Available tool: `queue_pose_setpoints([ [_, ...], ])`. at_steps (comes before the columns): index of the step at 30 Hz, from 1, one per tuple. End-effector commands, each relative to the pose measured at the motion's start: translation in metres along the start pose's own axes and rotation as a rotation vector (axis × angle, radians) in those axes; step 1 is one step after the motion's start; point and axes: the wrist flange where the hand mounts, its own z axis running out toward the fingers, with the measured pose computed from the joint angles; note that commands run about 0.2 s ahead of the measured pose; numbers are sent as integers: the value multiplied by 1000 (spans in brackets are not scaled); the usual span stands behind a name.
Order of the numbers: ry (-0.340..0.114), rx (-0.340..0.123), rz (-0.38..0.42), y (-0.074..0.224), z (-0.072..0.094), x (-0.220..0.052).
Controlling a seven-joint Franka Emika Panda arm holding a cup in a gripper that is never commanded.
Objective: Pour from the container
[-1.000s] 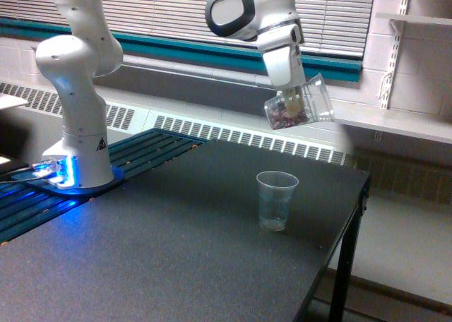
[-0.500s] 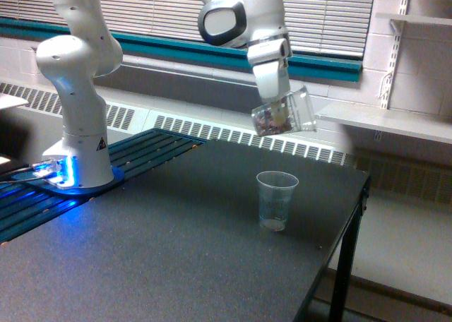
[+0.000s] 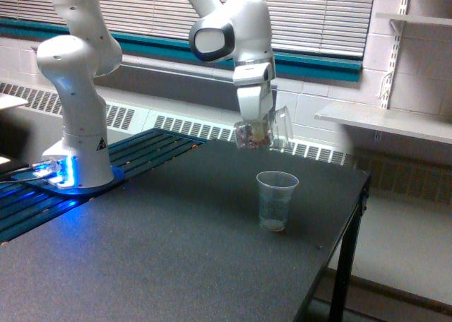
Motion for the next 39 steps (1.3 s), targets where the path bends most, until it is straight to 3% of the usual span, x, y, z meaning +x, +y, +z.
queue_pose_setpoints([
  [1,-30,-4,-34,1,5,-10],
  [14,-120,-56,-53,20,20,-16],
  [26,-170,-98,-72,29,25,-2],
  [39,-238,-131,-119,14,40,0],
])
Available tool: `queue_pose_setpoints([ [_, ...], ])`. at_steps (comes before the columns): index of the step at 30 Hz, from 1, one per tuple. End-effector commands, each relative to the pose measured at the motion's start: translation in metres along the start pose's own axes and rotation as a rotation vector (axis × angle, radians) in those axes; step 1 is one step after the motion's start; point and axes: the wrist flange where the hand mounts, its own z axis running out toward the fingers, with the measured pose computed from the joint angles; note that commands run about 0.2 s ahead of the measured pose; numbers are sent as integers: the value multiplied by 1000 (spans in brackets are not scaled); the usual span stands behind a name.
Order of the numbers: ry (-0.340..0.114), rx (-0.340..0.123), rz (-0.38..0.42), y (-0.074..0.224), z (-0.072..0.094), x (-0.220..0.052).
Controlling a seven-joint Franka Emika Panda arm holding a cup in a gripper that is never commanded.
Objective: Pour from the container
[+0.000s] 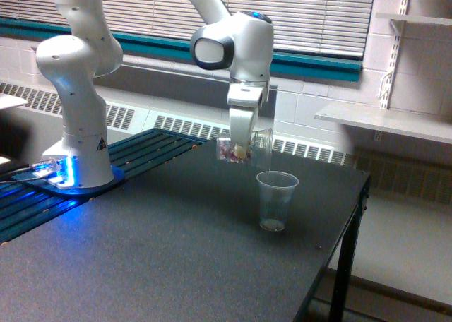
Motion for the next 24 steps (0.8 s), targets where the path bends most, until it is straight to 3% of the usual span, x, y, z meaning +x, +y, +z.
queue_pose_setpoints([
  [1,-41,-23,-63,-11,5,1],
  [8,-77,-43,-90,-21,7,4],
  [24,-84,-79,-93,-22,-4,16],
])
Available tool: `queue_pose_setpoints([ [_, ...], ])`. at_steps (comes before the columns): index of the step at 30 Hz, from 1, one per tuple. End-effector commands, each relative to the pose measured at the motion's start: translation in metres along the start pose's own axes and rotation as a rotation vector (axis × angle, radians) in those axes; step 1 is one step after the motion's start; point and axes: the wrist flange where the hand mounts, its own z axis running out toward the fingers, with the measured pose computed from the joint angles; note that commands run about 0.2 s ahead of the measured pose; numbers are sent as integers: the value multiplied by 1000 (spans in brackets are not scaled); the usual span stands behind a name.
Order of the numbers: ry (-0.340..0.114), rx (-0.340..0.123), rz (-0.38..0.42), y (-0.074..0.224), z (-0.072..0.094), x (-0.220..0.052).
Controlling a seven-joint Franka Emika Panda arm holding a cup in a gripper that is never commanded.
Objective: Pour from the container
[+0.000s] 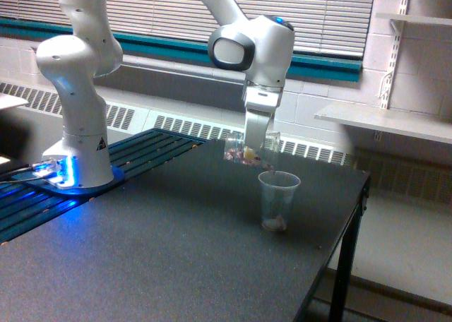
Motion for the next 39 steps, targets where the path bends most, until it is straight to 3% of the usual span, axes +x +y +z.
queue_pose_setpoints([
  [1,-8,-12,-13,1,-5,1],
  [25,-21,-10,-13,-1,-8,0],
  [39,-74,-27,-42,5,-9,-3],
])
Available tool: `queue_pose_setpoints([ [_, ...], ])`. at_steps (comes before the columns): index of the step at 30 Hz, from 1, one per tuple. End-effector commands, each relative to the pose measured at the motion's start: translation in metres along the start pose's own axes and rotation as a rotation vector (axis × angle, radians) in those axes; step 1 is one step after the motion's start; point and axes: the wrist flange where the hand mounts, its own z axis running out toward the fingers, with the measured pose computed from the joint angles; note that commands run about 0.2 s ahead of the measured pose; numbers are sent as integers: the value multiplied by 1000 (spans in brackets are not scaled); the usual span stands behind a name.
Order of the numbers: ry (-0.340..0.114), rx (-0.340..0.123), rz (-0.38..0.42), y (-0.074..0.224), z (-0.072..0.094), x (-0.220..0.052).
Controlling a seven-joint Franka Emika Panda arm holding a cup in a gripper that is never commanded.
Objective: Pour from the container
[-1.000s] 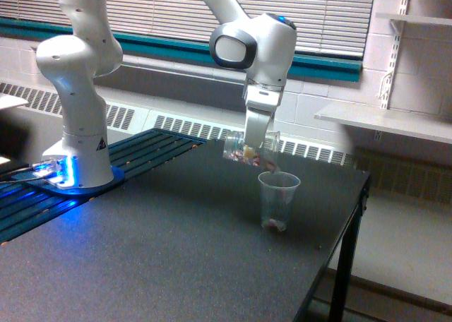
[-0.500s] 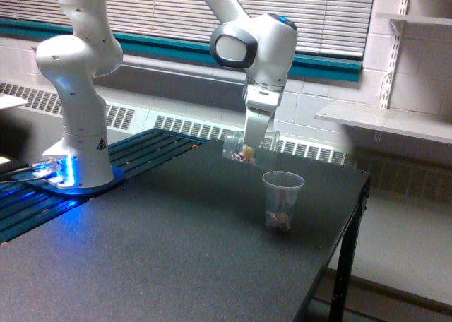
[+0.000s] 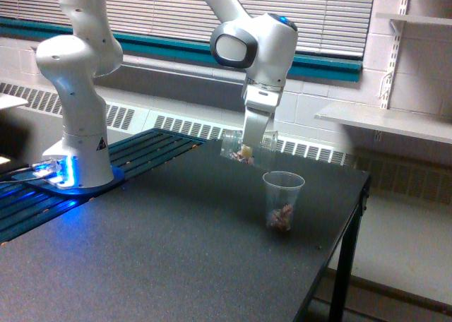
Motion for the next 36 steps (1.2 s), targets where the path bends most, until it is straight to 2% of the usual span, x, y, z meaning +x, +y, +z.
queue_pose_setpoints([
  [1,-17,-7,-32,5,-9,1],
  [6,-30,-40,-61,12,-18,7],
  [14,-22,-74,-80,18,-31,20],
  [25,-57,-85,-112,12,-32,24],
  [36,-61,-92,-127,8,-38,27],
])
